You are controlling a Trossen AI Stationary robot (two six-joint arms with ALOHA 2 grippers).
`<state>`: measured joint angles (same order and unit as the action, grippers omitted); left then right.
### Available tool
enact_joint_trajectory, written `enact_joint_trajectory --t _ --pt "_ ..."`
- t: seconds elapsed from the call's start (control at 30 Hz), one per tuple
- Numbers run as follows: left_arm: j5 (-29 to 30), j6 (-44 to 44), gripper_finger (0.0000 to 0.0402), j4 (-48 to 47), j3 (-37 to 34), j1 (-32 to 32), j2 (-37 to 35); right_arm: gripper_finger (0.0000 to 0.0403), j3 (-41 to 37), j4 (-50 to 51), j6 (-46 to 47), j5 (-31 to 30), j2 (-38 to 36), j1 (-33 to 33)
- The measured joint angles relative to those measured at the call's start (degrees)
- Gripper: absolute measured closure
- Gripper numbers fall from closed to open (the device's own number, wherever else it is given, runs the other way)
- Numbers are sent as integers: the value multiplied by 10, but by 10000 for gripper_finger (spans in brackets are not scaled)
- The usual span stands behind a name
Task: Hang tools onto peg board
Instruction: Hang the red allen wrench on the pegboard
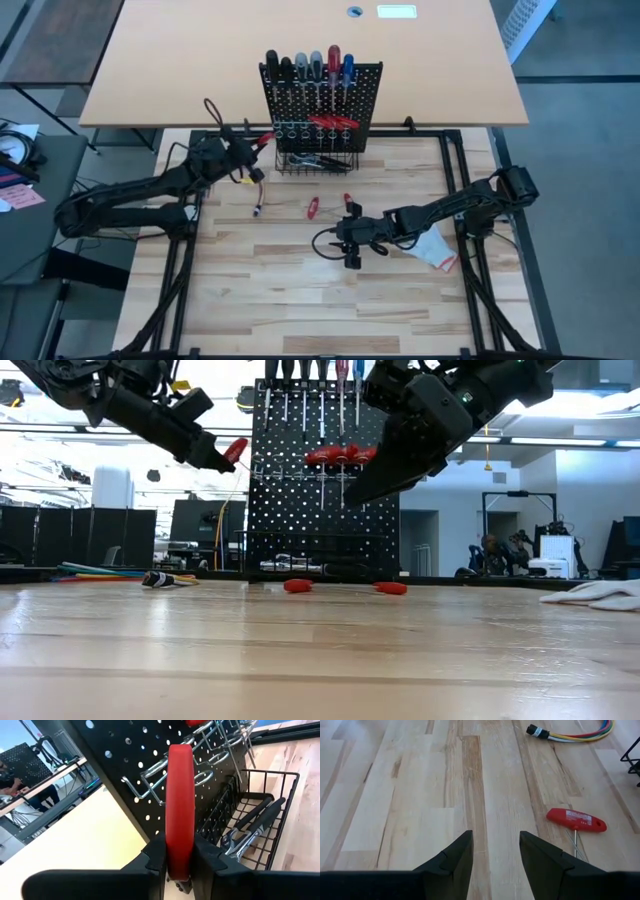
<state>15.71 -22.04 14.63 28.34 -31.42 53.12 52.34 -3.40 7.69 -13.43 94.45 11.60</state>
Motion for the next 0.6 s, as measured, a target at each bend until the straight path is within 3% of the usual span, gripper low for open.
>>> enact_joint_trajectory --t 0.33,0.6 --pt "33 -33 354 -60 0 32 -55 237 0 0 0 0 0 0" --pt "76 -15 357 -193 8 101 -151 237 0 0 8 0 0 0"
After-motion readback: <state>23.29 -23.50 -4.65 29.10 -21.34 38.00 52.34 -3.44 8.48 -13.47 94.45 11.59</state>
